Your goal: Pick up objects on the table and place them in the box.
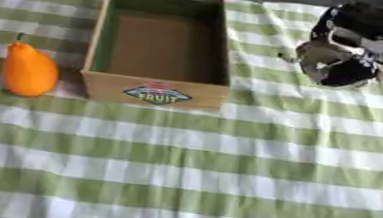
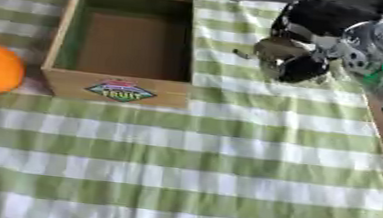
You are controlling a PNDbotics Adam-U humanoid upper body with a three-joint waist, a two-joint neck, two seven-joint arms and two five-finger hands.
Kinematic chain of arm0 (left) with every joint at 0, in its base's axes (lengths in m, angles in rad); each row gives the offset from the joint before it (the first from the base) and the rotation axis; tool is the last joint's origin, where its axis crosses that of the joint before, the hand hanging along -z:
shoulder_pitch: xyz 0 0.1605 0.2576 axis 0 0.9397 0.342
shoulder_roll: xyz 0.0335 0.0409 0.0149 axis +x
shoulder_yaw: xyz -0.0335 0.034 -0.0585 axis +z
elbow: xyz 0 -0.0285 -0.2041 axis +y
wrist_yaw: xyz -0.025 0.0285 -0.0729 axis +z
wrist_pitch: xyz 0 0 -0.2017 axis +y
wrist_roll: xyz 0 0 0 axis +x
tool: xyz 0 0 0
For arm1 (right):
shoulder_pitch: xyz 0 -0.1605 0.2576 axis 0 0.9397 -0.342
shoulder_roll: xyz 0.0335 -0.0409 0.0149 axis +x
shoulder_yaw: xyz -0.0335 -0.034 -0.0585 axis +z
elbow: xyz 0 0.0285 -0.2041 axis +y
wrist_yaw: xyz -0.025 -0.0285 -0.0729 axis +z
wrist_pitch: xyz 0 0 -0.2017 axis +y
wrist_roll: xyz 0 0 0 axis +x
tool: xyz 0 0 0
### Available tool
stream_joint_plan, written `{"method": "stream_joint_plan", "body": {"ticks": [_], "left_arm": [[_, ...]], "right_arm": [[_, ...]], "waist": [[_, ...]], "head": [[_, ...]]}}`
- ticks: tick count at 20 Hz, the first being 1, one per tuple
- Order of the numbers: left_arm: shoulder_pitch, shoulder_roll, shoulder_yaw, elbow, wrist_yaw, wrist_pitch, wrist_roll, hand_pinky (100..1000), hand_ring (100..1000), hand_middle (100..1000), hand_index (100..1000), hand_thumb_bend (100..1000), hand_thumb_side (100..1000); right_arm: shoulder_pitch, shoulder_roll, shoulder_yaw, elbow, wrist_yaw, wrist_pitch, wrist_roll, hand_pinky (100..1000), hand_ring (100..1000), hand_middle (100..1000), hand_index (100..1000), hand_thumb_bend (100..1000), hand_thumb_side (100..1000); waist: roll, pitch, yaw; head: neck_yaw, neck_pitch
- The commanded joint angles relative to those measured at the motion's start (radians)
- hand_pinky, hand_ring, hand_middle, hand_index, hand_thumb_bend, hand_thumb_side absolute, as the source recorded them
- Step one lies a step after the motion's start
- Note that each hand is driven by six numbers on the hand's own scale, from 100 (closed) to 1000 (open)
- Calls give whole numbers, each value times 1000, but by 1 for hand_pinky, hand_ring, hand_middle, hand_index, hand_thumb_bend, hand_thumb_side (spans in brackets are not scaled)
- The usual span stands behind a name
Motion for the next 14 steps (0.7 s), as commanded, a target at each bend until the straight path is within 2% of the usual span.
{"method": "stream_joint_plan", "body": {"ticks": [1,14], "left_arm": [[-14,36,3,-17,-2,-3,0,741,806,747,818,100,960],[-38,34,-9,-17,2,-11,-8,739,806,747,815,100,960]], "right_arm": [[-61,3,2,-2,31,-10,17,665,739,441,497,100,361],[-321,205,47,144,167,-58,38,668,737,436,493,100,343]], "waist": [[1,-27,1],[-17,-26,18]], "head": [[2,-4],[-22,-20]]}}
